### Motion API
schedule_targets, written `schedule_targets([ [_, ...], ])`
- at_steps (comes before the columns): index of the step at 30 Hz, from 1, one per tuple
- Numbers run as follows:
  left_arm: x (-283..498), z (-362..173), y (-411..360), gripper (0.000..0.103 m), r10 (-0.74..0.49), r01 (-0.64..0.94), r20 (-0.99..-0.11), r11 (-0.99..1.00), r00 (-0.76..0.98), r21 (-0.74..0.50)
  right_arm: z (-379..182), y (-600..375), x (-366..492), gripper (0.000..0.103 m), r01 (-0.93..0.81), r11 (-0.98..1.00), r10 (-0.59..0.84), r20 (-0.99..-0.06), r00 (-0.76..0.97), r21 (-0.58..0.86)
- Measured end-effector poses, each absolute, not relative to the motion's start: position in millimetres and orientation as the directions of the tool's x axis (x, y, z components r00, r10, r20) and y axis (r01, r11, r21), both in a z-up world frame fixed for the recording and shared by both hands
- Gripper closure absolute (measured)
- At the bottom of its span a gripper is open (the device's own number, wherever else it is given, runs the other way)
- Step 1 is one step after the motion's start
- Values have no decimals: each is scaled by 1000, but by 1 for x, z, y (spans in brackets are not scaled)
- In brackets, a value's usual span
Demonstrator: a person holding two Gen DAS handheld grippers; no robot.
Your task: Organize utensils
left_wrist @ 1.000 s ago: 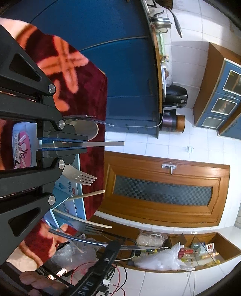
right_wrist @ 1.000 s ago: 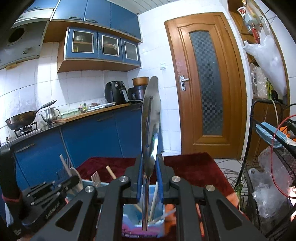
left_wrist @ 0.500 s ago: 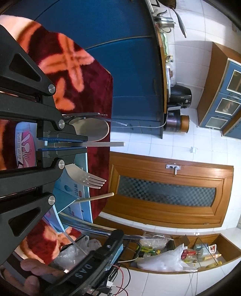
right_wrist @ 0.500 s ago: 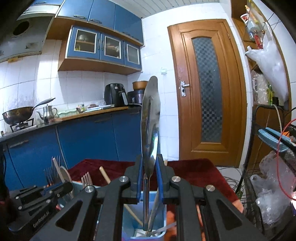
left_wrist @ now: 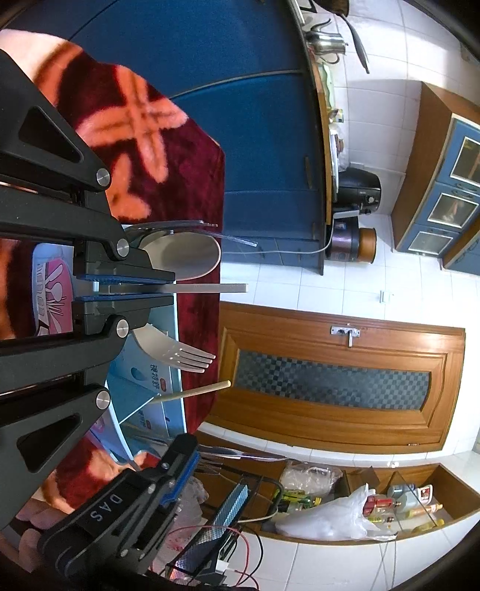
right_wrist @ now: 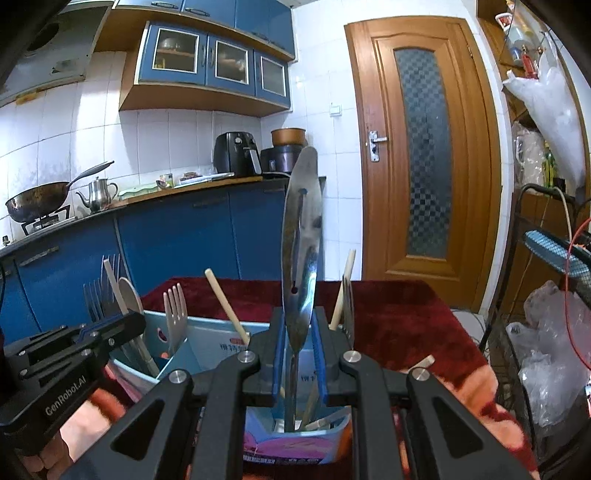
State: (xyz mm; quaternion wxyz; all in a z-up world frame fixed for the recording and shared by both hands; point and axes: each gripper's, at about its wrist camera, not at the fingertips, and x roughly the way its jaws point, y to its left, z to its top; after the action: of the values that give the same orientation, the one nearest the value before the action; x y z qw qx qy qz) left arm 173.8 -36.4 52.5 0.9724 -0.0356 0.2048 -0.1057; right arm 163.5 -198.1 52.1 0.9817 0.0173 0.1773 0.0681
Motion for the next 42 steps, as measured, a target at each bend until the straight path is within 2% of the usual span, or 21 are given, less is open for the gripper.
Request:
schedule_targets([
  [2, 174, 52, -36, 99, -219, 189, -391, 975, 894, -115, 51, -199, 164, 85, -134, 989, 150, -358, 922, 70],
  [4, 173, 52, -35, 99, -218, 184, -392, 975, 894, -123, 50, -199, 164, 79, -137, 987, 158, -366, 917, 82],
  [5, 173, 52, -35, 98, -220, 182, -394, 974, 892, -131, 50, -199, 163, 73, -139, 986, 161, -365, 917, 88],
  [7, 173, 53, -33, 95, -224, 180, -400, 973, 889, -145, 53, -200, 161, 68, -145, 984, 173, -359, 917, 103],
  [10, 172, 54, -31, 92, -220, 171, -407, 973, 887, -152, 58, -202, 156, 68, -151, 982, 181, -352, 918, 111],
  [23, 130, 78, -33, 91, -220, 175, -414, 974, 883, -143, 86, -211, 101, 66, -177, 973, 215, -310, 926, 146],
  [31, 87, 93, -25, 91, -193, 154, -407, 980, 893, -127, 98, -210, 50, 58, -207, 966, 243, -271, 931, 153],
  [33, 76, 96, -23, 84, -188, 147, -402, 981, 896, -129, 98, -209, 37, 53, -216, 965, 251, -267, 931, 151],
  [35, 64, 99, -19, 60, -177, 136, -393, 982, 902, -130, 98, -207, 26, 46, -228, 962, 262, -264, 928, 152],
  [37, 54, 99, -17, 50, -170, 130, -382, 983, 909, -127, 98, -207, 15, 39, -234, 960, 268, -256, 929, 157],
  [42, 30, 96, -11, 37, -145, 109, -382, 987, 913, -115, 93, -206, -7, 26, -230, 959, 267, -252, 930, 165],
])
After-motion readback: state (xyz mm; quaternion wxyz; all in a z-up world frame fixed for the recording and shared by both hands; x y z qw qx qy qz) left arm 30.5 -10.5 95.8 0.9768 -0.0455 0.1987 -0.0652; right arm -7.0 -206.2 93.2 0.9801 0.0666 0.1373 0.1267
